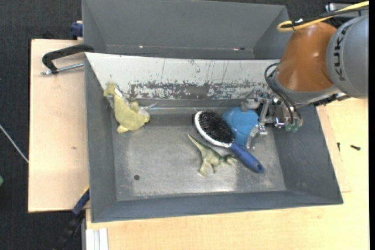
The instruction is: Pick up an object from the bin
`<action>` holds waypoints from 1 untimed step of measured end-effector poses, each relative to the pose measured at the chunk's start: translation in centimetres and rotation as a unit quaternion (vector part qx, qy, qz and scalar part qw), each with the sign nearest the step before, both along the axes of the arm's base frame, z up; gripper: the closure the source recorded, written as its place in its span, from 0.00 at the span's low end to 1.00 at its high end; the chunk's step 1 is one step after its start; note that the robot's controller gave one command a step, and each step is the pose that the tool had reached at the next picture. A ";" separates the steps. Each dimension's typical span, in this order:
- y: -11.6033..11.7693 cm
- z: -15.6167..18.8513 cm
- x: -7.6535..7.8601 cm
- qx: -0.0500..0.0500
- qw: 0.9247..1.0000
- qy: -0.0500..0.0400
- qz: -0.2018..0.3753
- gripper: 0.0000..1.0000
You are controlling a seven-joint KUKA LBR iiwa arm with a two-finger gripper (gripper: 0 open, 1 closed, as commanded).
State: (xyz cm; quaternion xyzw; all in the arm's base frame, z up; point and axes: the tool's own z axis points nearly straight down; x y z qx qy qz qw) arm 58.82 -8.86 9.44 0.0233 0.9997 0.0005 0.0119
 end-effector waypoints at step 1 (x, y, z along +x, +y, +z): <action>0.1 0.0 -0.3 0.000 1.000 0.011 0.002 1.00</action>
Offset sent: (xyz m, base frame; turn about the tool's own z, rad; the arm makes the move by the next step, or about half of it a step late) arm 0.0000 0.0000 0.0000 0.0000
